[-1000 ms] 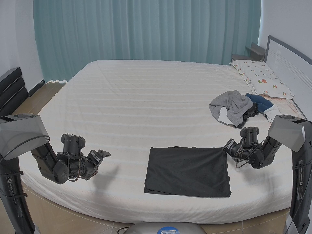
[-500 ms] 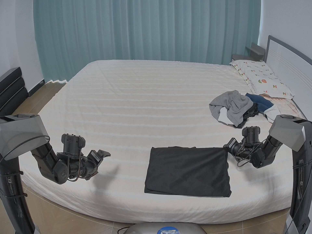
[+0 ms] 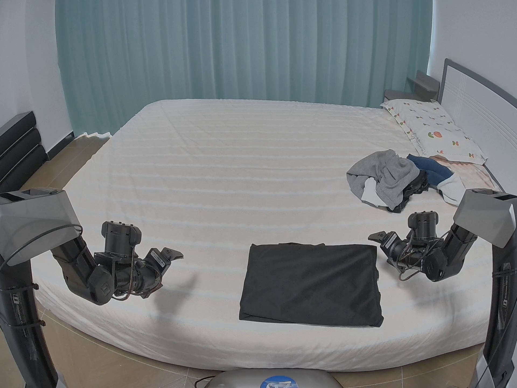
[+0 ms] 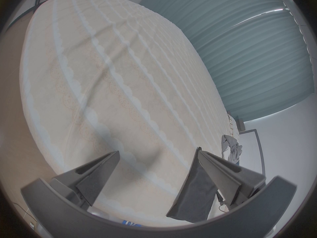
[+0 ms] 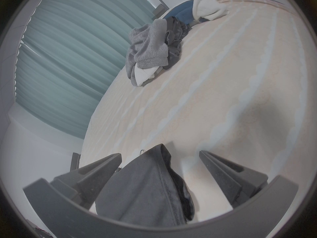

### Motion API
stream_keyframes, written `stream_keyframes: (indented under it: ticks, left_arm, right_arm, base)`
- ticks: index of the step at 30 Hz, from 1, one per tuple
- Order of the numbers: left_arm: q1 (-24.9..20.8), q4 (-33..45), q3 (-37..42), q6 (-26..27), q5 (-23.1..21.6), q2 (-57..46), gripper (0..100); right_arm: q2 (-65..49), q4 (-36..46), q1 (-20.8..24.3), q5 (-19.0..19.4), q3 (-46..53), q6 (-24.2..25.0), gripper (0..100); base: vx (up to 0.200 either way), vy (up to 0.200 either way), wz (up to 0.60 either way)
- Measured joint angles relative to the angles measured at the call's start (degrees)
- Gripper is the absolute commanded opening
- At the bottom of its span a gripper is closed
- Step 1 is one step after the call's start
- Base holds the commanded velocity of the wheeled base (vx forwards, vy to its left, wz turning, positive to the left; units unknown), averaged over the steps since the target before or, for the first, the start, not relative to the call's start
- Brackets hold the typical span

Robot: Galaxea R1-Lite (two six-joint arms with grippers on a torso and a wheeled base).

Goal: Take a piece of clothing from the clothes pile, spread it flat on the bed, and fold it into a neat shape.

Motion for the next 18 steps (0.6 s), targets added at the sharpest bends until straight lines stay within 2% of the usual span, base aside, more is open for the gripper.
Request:
stream_keyframes:
  ticks: [10,18]
  left_arm:
    - [-2.0,0.2,0.1,0.0,0.2,-0.4,100]
    - [-4.6,0.2,0.1,-1.3,0.3,-0.6,100]
  right_arm:
    - [-4.6,-8.7,0.5,0.1,11.0,-0.2,100]
    - [-6.3,-9.1,0.8,0.1,13.4,-0.2,100]
  base:
    - [0.000,-0.200,0.00]
    - [0.000,-0.200,0.00]
